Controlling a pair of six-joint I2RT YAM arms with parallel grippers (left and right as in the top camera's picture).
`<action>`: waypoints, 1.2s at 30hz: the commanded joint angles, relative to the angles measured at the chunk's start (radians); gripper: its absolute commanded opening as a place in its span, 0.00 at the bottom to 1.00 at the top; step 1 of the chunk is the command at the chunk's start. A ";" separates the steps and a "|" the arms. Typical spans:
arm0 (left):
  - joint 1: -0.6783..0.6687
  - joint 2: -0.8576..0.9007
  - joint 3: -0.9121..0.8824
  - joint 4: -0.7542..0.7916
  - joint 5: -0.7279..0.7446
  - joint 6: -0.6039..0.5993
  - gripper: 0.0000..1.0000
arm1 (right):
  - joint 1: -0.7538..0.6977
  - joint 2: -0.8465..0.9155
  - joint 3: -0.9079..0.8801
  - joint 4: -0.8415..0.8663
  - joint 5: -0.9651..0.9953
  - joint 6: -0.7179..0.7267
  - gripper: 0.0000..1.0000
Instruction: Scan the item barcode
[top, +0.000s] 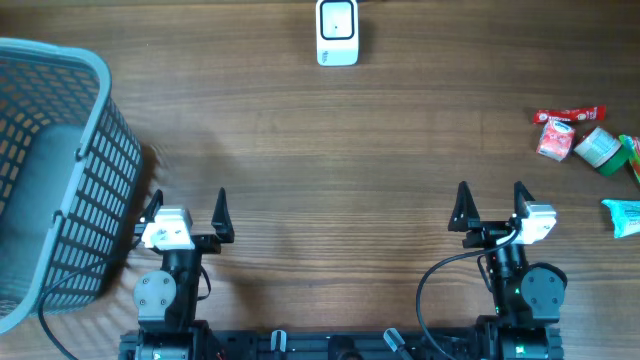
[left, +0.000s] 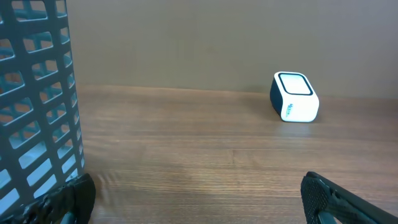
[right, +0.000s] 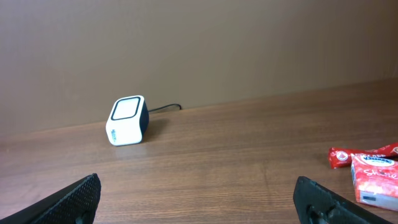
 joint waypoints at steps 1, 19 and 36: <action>0.008 -0.005 -0.008 0.000 0.014 0.016 1.00 | 0.008 -0.009 -0.001 0.003 0.011 0.010 1.00; -0.002 -0.004 -0.008 0.001 0.014 0.016 1.00 | 0.008 -0.009 -0.001 0.003 0.011 0.010 0.99; -0.002 -0.004 -0.008 0.001 0.014 0.016 1.00 | 0.008 -0.009 -0.001 0.003 0.011 0.010 1.00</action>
